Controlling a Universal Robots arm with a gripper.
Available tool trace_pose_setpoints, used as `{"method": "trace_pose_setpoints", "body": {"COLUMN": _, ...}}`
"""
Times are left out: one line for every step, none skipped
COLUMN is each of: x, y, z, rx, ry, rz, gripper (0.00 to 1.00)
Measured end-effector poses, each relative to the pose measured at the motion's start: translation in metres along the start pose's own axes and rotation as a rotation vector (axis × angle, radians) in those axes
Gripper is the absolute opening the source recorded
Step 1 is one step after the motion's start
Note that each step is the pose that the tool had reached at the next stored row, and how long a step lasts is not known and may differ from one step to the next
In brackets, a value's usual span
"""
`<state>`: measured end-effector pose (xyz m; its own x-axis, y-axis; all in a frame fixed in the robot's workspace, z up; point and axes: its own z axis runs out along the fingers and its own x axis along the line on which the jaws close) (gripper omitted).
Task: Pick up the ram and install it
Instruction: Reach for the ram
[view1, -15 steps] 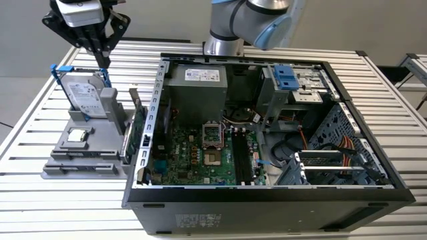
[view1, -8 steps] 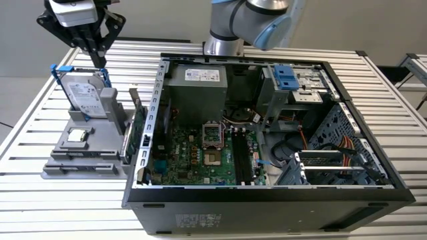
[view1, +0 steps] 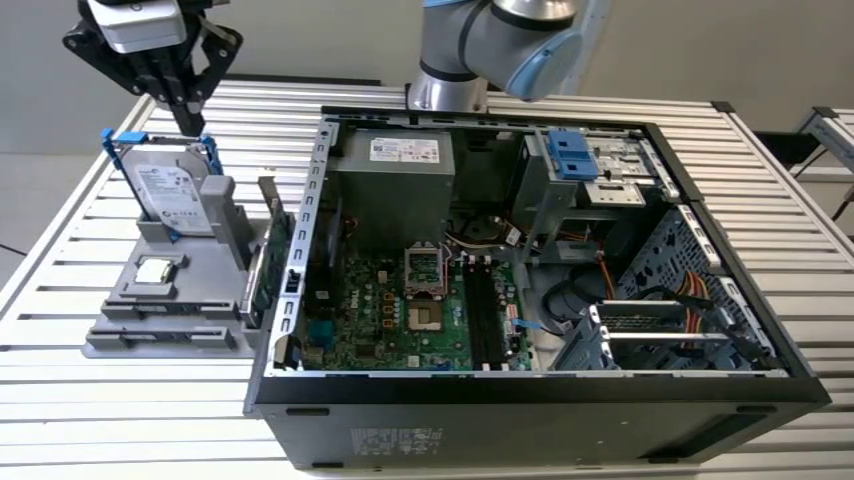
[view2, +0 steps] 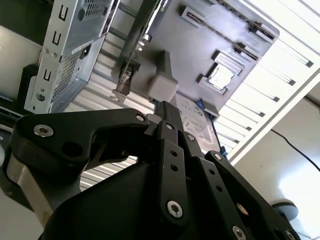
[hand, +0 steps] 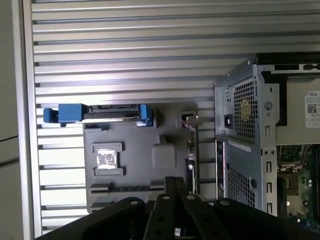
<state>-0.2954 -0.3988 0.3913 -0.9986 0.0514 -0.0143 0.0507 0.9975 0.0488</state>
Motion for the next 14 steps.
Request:
{"method": "trace_pose_setpoints", "body": {"x": 0.0008, "y": -0.0001, "z": 0.0000, "rx": 0.0000, "ry": 0.0002, "rz": -0.003, "gripper": 0.00}}
{"method": "trace_pose_setpoints", "body": {"x": 0.0016, "y": -0.0001, "z": 0.0000, "rx": -0.0001, "ry": 0.0003, "rz": -0.005, "gripper": 0.00}}
{"method": "trace_pose_setpoints", "body": {"x": 0.0025, "y": -0.0001, "z": 0.0000, "rx": -0.0001, "ry": 0.0005, "rz": -0.008, "gripper": 0.00}}
{"method": "trace_pose_setpoints", "body": {"x": 0.0033, "y": -0.0002, "z": 0.0000, "rx": -0.0001, "ry": 0.0006, "rz": -0.011, "gripper": 0.00}}
{"method": "trace_pose_setpoints", "body": {"x": 0.0042, "y": -0.0002, "z": 0.0000, "rx": -0.0001, "ry": 0.0007, "rz": -0.013, "gripper": 0.00}}
{"method": "trace_pose_setpoints", "body": {"x": 0.0051, "y": -0.0003, "z": 0.0000, "rx": -0.0002, "ry": 0.0008, "rz": -0.015, "gripper": 0.00}}
{"method": "trace_pose_setpoints", "body": {"x": 0.0060, "y": -0.0003, "z": 0.0000, "rx": -0.0002, "ry": 0.0009, "rz": -0.017, "gripper": 0.00}}
{"method": "trace_pose_setpoints", "body": {"x": 0.0069, "y": -0.0004, "z": 0.0000, "rx": -0.0002, "ry": 0.0009, "rz": -0.018, "gripper": 0.00}}
{"method": "trace_pose_setpoints", "body": {"x": 0.0079, "y": -0.0004, "z": 0.0000, "rx": -0.0002, "ry": 0.0010, "rz": -0.019, "gripper": 0.00}}
{"method": "trace_pose_setpoints", "body": {"x": 0.0087, "y": -0.0005, "z": 0.0000, "rx": -0.0003, "ry": 0.0010, "rz": -0.020, "gripper": 0.00}}
{"method": "trace_pose_setpoints", "body": {"x": 0.0097, "y": -0.0005, "z": 0.0000, "rx": -0.0003, "ry": 0.0011, "rz": -0.020, "gripper": 0.00}}
{"method": "trace_pose_setpoints", "body": {"x": 0.0106, "y": -0.0005, "z": 0.0000, "rx": -0.0003, "ry": 0.0011, "rz": -0.021, "gripper": 0.00}}
{"method": "trace_pose_setpoints", "body": {"x": 0.0114, "y": -0.0006, "z": -0.0001, "rx": -0.0003, "ry": 0.0012, "rz": -0.022, "gripper": 0.00}}
{"method": "trace_pose_setpoints", "body": {"x": 0.0122, "y": -0.0006, "z": 0.0000, "rx": -0.0003, "ry": 0.0012, "rz": -0.022, "gripper": 0.00}}
